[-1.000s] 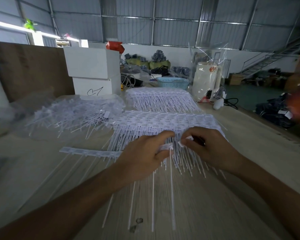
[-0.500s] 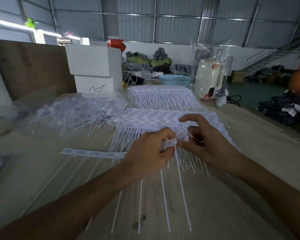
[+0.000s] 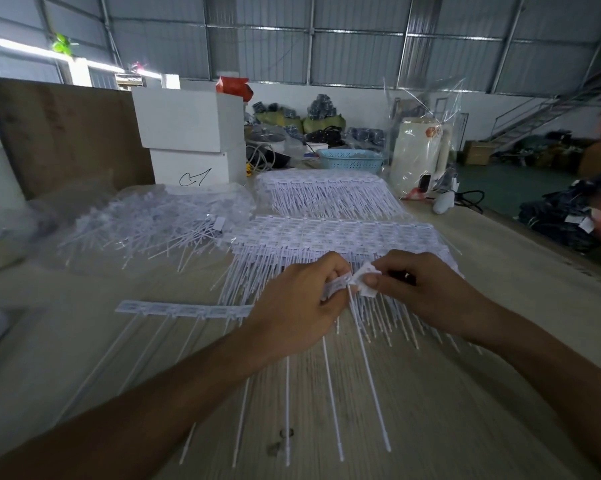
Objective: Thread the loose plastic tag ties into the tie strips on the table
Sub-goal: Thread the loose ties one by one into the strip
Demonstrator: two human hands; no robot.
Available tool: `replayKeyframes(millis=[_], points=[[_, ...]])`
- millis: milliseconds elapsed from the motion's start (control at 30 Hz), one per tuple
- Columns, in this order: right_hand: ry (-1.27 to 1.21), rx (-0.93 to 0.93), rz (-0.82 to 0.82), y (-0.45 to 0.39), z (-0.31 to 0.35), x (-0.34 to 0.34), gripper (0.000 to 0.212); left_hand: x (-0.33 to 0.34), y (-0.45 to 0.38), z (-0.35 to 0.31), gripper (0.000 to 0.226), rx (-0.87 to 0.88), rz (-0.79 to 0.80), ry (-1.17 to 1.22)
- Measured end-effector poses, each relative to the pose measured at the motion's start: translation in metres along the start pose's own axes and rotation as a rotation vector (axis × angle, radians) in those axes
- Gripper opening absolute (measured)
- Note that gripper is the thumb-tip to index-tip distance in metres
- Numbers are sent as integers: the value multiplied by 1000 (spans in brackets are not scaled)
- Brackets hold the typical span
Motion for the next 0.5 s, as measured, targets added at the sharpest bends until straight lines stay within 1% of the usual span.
replayKeyframes(millis=[100, 133, 200, 267, 367, 400, 433, 500], points=[[-8, -21, 32, 1, 2, 7, 39, 1, 0, 0, 6, -3, 7, -2], [-26, -17, 46, 2, 3, 10, 37, 1, 0, 0, 6, -5, 6, -5], [-73, 11, 78, 2, 0, 13, 26, 0, 0, 1, 7, -8, 0, -8], [-29, 23, 80, 4, -2, 14, 22, 0, 0, 0, 8, -2, 1, -15], [198, -18, -51, 4, 0, -2, 31, -2, -1, -2, 13, 30, -18, -34], [202, -12, -109, 4, 1, -9, 29, -2, -2, -1, 17, 30, -28, -39], [156, 15, -158, 3, 1, -15, 27, -3, -2, -1, 23, 23, -33, -43], [10, 82, -225, 0, 1, -22, 31, -1, -2, -1, 35, 5, -24, -31]])
Point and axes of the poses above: each hand's wrist, its own y-axis away from the middle knuckle, its own x-axis out of the palm, z = x × y, the point moved 9 cm from there along -y, towards the middle knuckle, and after that the axes turned 4 degrees about x, right-handed, at the moved point
